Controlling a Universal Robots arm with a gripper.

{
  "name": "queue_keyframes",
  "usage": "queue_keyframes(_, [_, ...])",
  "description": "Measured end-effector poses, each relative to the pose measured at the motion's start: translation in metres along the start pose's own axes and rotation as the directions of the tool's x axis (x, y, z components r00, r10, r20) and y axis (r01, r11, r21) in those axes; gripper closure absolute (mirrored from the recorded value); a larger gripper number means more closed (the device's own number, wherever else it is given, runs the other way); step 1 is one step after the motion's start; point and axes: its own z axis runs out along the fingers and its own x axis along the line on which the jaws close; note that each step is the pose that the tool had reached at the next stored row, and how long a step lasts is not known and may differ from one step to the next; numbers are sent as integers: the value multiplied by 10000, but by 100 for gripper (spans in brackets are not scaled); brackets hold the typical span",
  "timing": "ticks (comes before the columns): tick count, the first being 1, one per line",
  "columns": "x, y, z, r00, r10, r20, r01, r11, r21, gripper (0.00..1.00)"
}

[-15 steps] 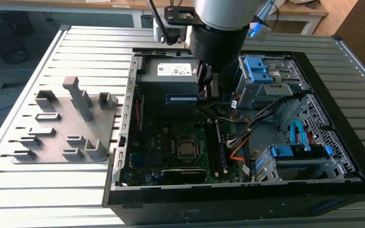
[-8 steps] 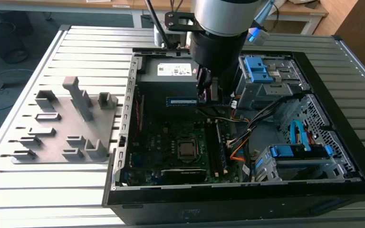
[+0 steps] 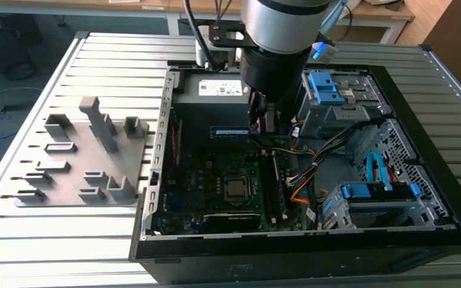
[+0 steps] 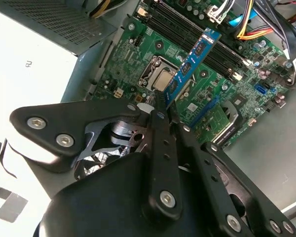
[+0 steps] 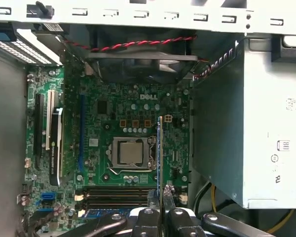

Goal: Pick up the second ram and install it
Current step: 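Pick up the second ram and move it above second insertion slot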

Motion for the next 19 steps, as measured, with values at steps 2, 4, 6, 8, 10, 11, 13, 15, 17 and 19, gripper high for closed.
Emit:
queue_keyframes(2, [1, -4, 22, 10000, 0, 0, 0, 10000, 0, 86])
queue_keyframes(4, [2, -8, 44, 10000, 0, 0, 0, 10000, 0, 86])
queue_keyframes(6, [4, -11, 67, 10000, 0, 1, 0, 10000, 1, 86])
queue_keyframes(8, [5, -14, 90, 10000, 1, 0, -1, 10000, 0, 86])
queue_keyframes(10, [6, -19, 115, 10000, 0, 0, 0, 10000, 0, 86])
queue_keyframes(11, [7, -21, 128, 10000, 0, 0, 0, 10000, 0, 86])
queue_keyframes(13, [8, -27, 155, 10000, 0, 1, 0, 10000, 0, 86])
queue_keyframes(15, [10, -29, 185, 10000, 2, 1, -2, 10000, 0, 86])
queue_keyframes(17, [11, -33, 220, 10000, 0, 0, 0, 10000, 0, 86])
queue_keyframes(19, [13, -34, 253, 10000, 1, 0, -1, 10000, 0, 86])
